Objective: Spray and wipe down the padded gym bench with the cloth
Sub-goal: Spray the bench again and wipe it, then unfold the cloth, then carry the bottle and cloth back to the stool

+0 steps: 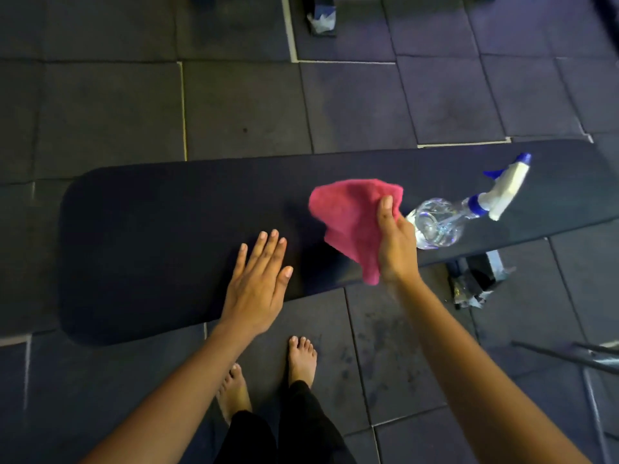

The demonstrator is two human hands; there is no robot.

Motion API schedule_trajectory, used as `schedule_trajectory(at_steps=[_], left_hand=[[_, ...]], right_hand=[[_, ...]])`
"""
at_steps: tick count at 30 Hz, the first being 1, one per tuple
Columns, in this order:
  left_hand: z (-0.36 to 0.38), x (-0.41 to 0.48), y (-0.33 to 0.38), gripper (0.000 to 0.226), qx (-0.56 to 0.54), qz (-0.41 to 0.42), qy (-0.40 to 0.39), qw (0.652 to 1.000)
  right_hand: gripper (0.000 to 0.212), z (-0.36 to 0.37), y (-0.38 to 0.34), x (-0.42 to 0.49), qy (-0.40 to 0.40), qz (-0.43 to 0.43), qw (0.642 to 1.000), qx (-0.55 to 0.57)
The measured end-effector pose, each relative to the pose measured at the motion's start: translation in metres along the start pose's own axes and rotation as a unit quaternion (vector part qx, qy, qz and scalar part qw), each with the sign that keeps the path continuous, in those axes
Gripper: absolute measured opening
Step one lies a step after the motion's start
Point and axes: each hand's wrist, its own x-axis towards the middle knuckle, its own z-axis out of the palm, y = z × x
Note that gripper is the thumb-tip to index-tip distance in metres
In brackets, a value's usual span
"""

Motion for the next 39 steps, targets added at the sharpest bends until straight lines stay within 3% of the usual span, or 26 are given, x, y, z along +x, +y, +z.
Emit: schedule_trajectory(at_steps=[3, 5, 8, 10, 13, 16, 18, 22, 24, 28, 32, 36, 39], left_hand=[[0.002, 0.013, 0.015, 0.059, 0.005, 0.032, -0.015, 0.999], [0.006, 0.018, 0.023, 0.058, 0.014, 0.046, -0.030, 0.998], [0.014, 0.017, 0.029, 0.059, 0.026, 0.051, -0.055, 0.997], [0.021, 0.014, 0.032, 0.068, 0.036, 0.055, -0.073, 0.995], [0.028, 0.006, 0.035, 0.076, 0.046, 0.053, -0.083, 0.994], [0.029, 0.002, 0.041, 0.077, 0.033, 0.049, -0.087, 0.994], [0.027, 0.001, 0.049, 0.078, 0.022, 0.041, -0.083, 0.995], [0.024, 0.005, 0.073, 0.077, -0.022, 0.027, -0.078, 0.996], [0.025, 0.010, 0.092, 0.067, -0.053, 0.024, -0.070, 0.996], [0.028, 0.034, 0.145, 0.051, -0.162, 0.027, -0.038, 0.986], [0.027, 0.073, 0.210, 0.057, -0.239, 0.009, 0.022, 0.971], [0.032, 0.118, 0.251, 0.057, -0.277, -0.005, 0.059, 0.959], [0.040, 0.140, 0.263, 0.040, -0.289, -0.029, 0.077, 0.954]], right_hand=[[0.036, -0.010, -0.004, 0.014, -0.027, -0.068, 0.997, -0.033], [0.034, -0.012, 0.006, 0.017, -0.064, -0.087, 0.988, -0.114], [0.038, -0.013, 0.043, 0.008, -0.195, -0.109, 0.929, -0.296], [0.044, -0.013, 0.065, -0.006, -0.235, -0.112, 0.903, -0.341], [0.044, -0.018, 0.076, -0.018, -0.206, -0.094, 0.929, -0.294], [0.043, -0.034, 0.075, -0.025, -0.226, -0.066, 0.931, -0.278], [0.030, -0.048, 0.076, -0.033, -0.218, -0.048, 0.942, -0.253], [0.045, -0.086, 0.080, -0.048, -0.128, 0.069, 0.984, -0.107], [0.050, -0.111, 0.088, -0.050, -0.045, 0.118, 0.992, -0.015], [0.051, -0.167, 0.103, -0.044, 0.090, 0.233, 0.956, 0.152], [0.040, -0.213, 0.095, -0.034, 0.084, 0.265, 0.908, 0.314], [0.021, -0.237, 0.081, -0.023, 0.065, 0.267, 0.911, 0.309], [0.017, -0.248, 0.079, -0.019, 0.062, 0.277, 0.903, 0.323]])
